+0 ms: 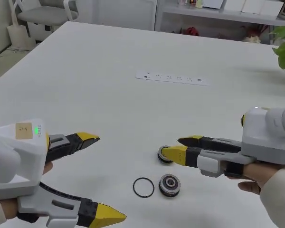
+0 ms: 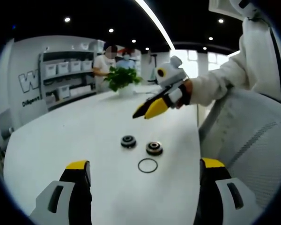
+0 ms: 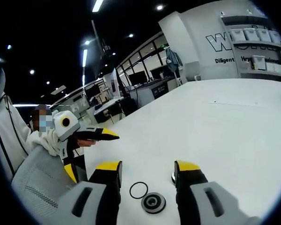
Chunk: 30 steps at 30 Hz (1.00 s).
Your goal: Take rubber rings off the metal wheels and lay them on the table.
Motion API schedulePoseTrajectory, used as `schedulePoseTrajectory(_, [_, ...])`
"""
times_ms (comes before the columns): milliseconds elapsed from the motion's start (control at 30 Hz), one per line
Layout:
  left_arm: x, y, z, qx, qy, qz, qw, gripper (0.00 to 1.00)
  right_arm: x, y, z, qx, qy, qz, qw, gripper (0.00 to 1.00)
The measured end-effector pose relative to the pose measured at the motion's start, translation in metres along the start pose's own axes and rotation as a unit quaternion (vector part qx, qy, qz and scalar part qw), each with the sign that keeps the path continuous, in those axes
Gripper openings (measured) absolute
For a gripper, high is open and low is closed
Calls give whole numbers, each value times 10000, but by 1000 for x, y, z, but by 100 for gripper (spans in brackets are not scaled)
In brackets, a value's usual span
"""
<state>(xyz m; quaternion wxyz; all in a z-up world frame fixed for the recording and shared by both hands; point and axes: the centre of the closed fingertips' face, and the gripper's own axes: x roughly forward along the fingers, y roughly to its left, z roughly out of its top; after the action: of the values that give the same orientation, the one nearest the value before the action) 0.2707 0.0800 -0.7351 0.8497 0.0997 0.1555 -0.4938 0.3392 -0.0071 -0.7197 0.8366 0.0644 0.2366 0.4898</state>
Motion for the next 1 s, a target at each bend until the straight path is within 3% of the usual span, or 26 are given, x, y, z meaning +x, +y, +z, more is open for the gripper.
schedulePoseTrajectory(367, [-1, 1, 2, -47, -47, 19, 10000, 98, -4, 8, 8, -311, -151, 133, 9993, 52])
schedulePoseTrajectory(767, [-1, -1, 4, -97, -86, -13, 9999, 99, -14, 10, 15, -658, -313, 232, 9971, 54])
schedulePoseTrajectory(1000, [-5, 2, 20, -214, -286, -49, 9994, 99, -16, 5, 8, -780, -177, 180, 9966, 54])
